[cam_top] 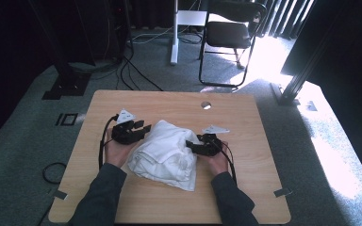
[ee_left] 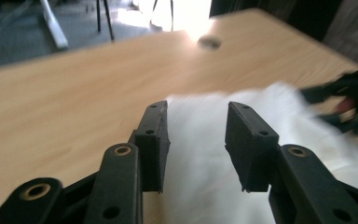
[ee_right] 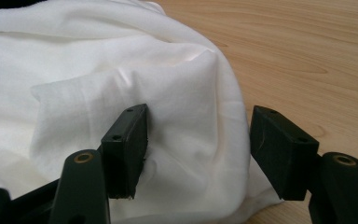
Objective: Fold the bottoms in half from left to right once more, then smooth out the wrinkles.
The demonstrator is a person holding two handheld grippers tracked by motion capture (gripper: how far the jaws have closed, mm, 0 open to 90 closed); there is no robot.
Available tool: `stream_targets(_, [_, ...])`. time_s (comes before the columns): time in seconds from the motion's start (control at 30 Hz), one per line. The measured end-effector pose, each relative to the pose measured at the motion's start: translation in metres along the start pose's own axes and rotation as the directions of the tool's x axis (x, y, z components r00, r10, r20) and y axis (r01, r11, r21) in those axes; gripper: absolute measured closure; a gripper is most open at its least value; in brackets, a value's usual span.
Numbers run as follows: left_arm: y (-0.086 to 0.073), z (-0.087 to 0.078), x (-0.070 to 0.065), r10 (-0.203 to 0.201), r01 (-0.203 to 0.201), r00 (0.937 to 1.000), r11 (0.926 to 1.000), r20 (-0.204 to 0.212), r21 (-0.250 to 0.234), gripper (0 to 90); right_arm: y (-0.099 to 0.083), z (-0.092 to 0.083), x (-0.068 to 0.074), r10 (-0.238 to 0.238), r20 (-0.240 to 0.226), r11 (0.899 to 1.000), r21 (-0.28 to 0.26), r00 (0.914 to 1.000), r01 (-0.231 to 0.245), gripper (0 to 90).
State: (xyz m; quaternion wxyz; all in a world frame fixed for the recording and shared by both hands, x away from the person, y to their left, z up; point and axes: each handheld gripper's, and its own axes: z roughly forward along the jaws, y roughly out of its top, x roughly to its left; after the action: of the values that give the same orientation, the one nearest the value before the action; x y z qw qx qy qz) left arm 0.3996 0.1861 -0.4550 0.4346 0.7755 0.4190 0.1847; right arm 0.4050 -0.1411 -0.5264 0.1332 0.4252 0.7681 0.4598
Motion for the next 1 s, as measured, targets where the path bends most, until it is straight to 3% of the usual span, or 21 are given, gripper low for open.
stream_targets(0.03, [0.000,0.000,0.000,0.000,0.000,1.0000,1.0000,0.000,0.000,61.8,0.000,0.000,0.000,0.000,0.000,1.000,0.000,1.0000,0.000,37.2])
stream_targets(0.07, [-0.009,0.009,0.003,-0.013,0.011,0.9986,0.9991,0.051,0.041,62.3,0.000,0.001,-0.001,0.001,0.001,1.000,0.001,1.0000,-0.001,37.2])
stream_targets(0.17, [-0.023,0.014,-0.006,-0.022,0.016,0.9935,0.9986,0.111,0.051,62.5,0.001,0.002,-0.003,0.002,0.009,1.000,0.002,1.0000,-0.002,37.2])
stream_targets(0.23, [-0.023,0.014,-0.006,-0.022,0.016,0.9935,0.9986,0.111,0.051,62.7,0.002,0.004,-0.003,-0.001,0.011,1.000,0.004,0.9999,0.001,37.2])
stream_targets(0.27, [-0.033,0.015,-0.016,-0.032,0.028,0.9928,0.9989,0.115,0.037,63.6,0.005,0.007,-0.005,-0.013,0.022,1.000,0.013,0.9997,0.013,37.2])
stream_targets(0.4, [-0.040,0.013,-0.025,-0.055,0.054,0.9908,0.9985,0.124,0.012,64.9,0.010,0.012,-0.008,-0.018,0.036,1.000,0.024,0.9992,0.017,37.2])
stream_targets(0.5, [-0.049,0.010,-0.036,-0.083,0.087,0.9855,0.9960,0.148,-0.021,64.7,0.016,0.014,-0.011,-0.038,0.082,0.999,0.032,0.9959,0.035,37.6])
stream_targets(0.53, [-0.052,0.010,-0.040,-0.089,0.095,0.9844,0.9950,0.152,-0.032,64.4,0.018,0.011,-0.011,-0.042,0.095,0.999,0.030,0.9946,0.040,38.1])
stream_targets(0.57, [-0.054,0.009,-0.043,-0.088,0.096,0.9842,0.9945,0.153,-0.042,62.9,0.023,-0.003,-0.009,-0.032,0.119,0.999,0.000,0.9924,0.033,40.4])
stream_targets(0.63, [-0.055,0.009,-0.045,-0.091,0.100,0.9841,0.9936,0.153,-0.052,62.0,0.025,-0.009,-0.008,-0.021,0.120,1.000,-0.019,0.9925,0.023,41.3])
stream_targets(0.7, [-0.054,0.010,-0.044,-0.096,0.105,0.9830,0.9932,0.157,-0.049,61.5,0.027,-0.031,0.002,-0.028,0.110,0.996,-0.076,0.9935,0.036,42.7])
stream_targets(0.77, [-0.053,0.009,-0.043,-0.094,0.103,0.9835,0.9934,0.154,-0.050,61.4,0.026,-0.056,0.019,-0.084,0.070,0.989,-0.117,0.9940,0.092,44.6])
stream_targets(0.83, [-0.053,0.008,-0.043,-0.091,0.100,0.9838,0.9937,0.154,-0.049,61.3,0.024,-0.063,0.024,-0.095,0.048,0.987,-0.128,0.9943,0.101,45.2])
stream_targets(0.9, [-0.053,0.008,-0.043,-0.090,0.099,0.9844,0.9939,0.151,-0.049,60.3,0.015,-0.073,0.038,-0.115,-0.026,0.984,-0.140,0.9931,0.110,45.1])
stream_targets(0.97, [-0.052,0.009,-0.043,-0.092,0.100,0.9842,0.9938,0.151,-0.049,60.3,0.005,-0.075,0.047,-0.140,-0.095,0.984,-0.125,0.9857,0.127,43.8])
stream_targets(1.0, [-0.052,0.009,-0.043,-0.092,0.100,0.9842,0.9938,0.151,-0.049,60.3,0.005,-0.075,0.047,-0.140,-0.095,0.984,-0.125,0.9857,0.127,43.8])
